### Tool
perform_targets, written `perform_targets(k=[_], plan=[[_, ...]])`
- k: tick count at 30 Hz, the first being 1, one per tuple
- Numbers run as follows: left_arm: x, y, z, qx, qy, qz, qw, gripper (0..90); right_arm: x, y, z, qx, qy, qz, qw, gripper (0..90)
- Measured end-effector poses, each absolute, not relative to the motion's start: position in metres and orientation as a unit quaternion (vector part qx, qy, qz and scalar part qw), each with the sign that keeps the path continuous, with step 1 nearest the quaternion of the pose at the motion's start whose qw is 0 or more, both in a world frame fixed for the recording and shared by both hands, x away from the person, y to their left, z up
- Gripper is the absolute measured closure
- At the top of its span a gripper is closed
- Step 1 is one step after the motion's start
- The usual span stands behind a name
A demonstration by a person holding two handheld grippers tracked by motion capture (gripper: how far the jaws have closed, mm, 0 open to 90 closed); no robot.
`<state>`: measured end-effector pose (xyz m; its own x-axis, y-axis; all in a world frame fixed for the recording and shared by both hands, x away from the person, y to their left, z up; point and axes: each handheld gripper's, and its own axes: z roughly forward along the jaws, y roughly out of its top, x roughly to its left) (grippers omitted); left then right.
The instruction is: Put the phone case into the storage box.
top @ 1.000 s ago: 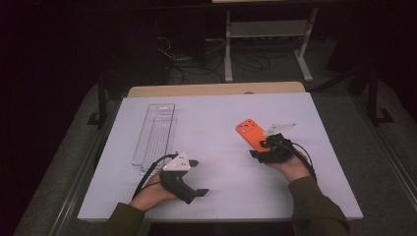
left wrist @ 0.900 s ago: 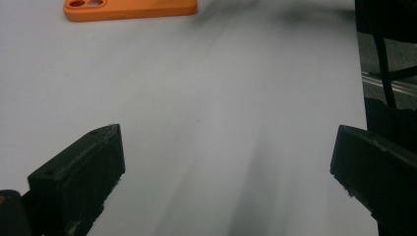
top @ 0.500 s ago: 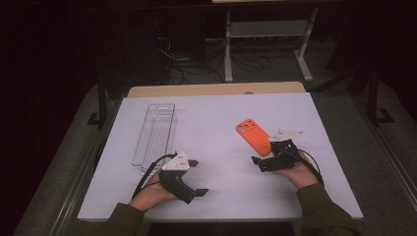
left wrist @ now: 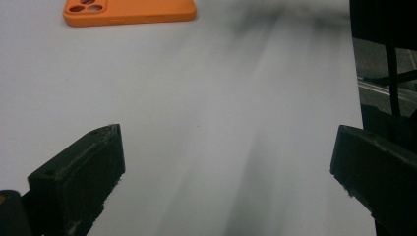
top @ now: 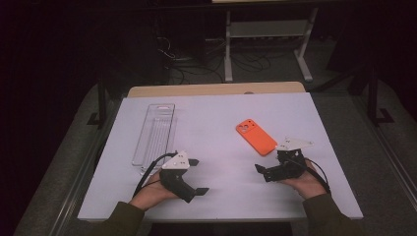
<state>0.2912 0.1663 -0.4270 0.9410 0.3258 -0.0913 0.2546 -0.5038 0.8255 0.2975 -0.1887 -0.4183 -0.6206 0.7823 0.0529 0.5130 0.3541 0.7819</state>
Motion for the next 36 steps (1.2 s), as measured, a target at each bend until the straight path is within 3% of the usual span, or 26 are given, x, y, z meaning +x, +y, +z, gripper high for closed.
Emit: perform_targets(k=[15,36], plan=[[0.290,0.169,-0.425,0.863,0.173,0.041,0.473,0.0,0.286,-0.196,-0.423,0.403,0.798,0.416,0.167,0.0],[0.293,0.168,-0.424,0.861,0.172,0.041,0.477,0.0,0.301,-0.200,-0.416,0.410,0.784,0.426,0.186,0.0]])
